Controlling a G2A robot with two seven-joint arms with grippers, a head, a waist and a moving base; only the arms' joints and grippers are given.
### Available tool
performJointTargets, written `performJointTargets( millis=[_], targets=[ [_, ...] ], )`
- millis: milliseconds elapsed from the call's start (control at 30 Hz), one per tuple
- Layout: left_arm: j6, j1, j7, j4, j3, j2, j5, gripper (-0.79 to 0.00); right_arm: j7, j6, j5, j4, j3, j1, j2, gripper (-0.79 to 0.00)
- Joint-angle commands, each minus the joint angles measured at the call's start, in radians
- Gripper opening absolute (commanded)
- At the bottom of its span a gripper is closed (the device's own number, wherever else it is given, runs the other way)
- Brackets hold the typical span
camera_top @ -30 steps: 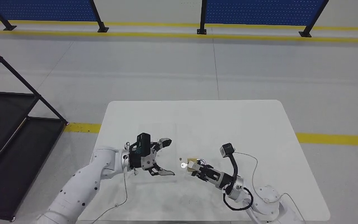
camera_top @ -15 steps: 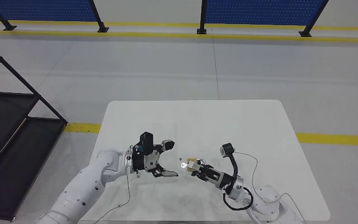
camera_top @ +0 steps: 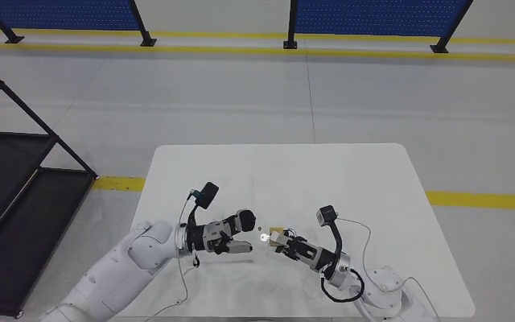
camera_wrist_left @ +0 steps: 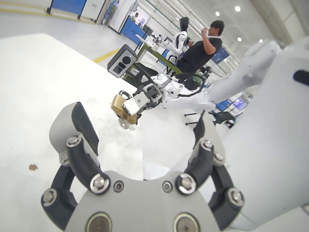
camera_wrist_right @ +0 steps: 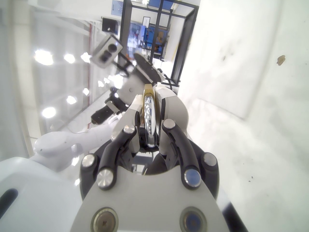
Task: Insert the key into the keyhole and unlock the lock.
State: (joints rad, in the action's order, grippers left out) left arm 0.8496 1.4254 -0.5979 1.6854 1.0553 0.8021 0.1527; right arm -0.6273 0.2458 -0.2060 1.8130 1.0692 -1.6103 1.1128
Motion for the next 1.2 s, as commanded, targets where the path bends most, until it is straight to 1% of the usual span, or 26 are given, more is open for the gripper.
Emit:
performJointTargets(
  millis=[0, 133, 167, 467, 533, 633, 867, 900, 1000, 1067, 1167],
  targets=[
    [-0.111, -0.024, -0.148, -0.004, 0.007, -0.009, 0.196, 0.0, 0.0, 0.0, 0.0, 0.0, 0.0, 0.0, 0.0, -0.785],
    [-0.25, -0.035, -0.309, -0.018, -0.003, -0.013, 0.402, 0.0, 0.0, 0.0, 0.0, 0.0, 0.0, 0.0, 0.0, -0.785],
    [-0.28, -0.046, -0.352, -0.024, -0.004, -0.013, 0.431, 0.0, 0.0, 0.0, 0.0, 0.0, 0.0, 0.0, 0.0, -0.785],
    [-0.281, -0.046, -0.347, -0.023, -0.003, -0.013, 0.428, 0.0, 0.0, 0.0, 0.0, 0.0, 0.0, 0.0, 0.0, -0.785],
    [-0.282, -0.038, -0.317, -0.022, -0.006, -0.01, 0.401, 0.0, 0.0, 0.0, 0.0, 0.0, 0.0, 0.0, 0.0, -0.785],
    [-0.271, -0.028, -0.316, -0.031, -0.021, -0.003, 0.395, 0.0, 0.0, 0.0, 0.0, 0.0, 0.0, 0.0, 0.0, -0.785],
    [-0.249, -0.028, -0.323, -0.062, -0.058, 0.014, 0.393, 0.0, 0.0, 0.0, 0.0, 0.0, 0.0, 0.0, 0.0, -0.785],
    [-0.248, -0.03, -0.324, -0.065, -0.06, 0.016, 0.394, -0.015, 0.0, 0.0, 0.0, 0.0, 0.0, 0.0, 0.0, -0.785],
    [-0.248, -0.03, -0.324, -0.067, -0.063, 0.02, 0.388, -0.394, 0.0, 0.0, 0.0, 0.0, 0.0, 0.0, 0.0, -0.785],
    [-0.253, -0.03, -0.322, -0.065, -0.061, 0.022, 0.38, -0.468, 0.0, 0.0, 0.0, 0.0, 0.0, 0.0, 0.0, -0.785],
    [-0.266, -0.028, -0.319, -0.057, -0.057, 0.024, 0.367, -0.505, 0.0, 0.0, 0.0, 0.0, 0.0, 0.0, 0.0, -0.785]
  ],
)
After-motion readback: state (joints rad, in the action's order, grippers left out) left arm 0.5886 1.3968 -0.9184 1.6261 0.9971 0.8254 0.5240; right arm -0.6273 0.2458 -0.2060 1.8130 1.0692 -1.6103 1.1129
